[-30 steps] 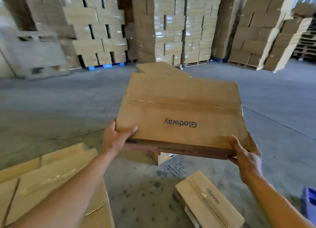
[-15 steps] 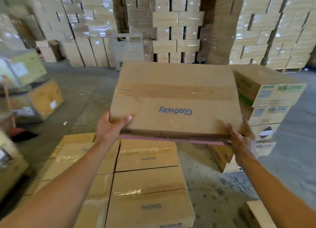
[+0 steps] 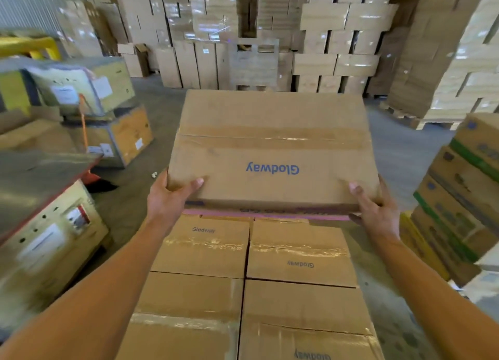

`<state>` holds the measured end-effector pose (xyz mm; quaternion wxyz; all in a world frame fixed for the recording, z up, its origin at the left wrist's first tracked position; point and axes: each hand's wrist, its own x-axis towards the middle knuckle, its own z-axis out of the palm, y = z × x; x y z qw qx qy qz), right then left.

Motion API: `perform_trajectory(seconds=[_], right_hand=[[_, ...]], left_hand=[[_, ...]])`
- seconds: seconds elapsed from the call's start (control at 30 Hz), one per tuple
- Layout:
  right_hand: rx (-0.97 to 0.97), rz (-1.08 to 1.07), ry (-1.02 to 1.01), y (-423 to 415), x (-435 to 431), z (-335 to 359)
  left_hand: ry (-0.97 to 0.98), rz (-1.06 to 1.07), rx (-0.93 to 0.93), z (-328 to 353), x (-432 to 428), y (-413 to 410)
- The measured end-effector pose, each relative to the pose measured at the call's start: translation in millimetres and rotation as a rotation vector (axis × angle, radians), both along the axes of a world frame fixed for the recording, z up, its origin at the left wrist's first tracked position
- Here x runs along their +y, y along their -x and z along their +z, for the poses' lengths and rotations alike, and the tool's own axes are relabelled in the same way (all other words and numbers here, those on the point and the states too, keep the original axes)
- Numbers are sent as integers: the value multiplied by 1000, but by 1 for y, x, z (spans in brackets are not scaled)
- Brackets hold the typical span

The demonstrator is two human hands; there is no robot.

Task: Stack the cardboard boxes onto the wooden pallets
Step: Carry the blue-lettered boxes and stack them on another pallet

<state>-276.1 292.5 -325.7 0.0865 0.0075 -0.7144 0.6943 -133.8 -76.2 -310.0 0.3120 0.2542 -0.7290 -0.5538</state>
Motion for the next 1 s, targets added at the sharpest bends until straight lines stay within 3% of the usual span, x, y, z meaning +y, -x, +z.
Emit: perform_trajectory(seconds=[0.27, 0.53, 0.77, 1.0], right_hand=[[-16, 191, 15, 62, -102, -14], [-71, 213, 42, 95, -179, -34], [-124, 159, 81, 105, -254, -60], [-205, -9, 35, 135, -349, -136]], left_hand=[[2, 136, 1, -8, -80, 2], [-53, 137, -11, -23, -149, 22], [-82, 52, -58, -50, -243, 70], [-105, -57, -162, -149, -357, 146]])
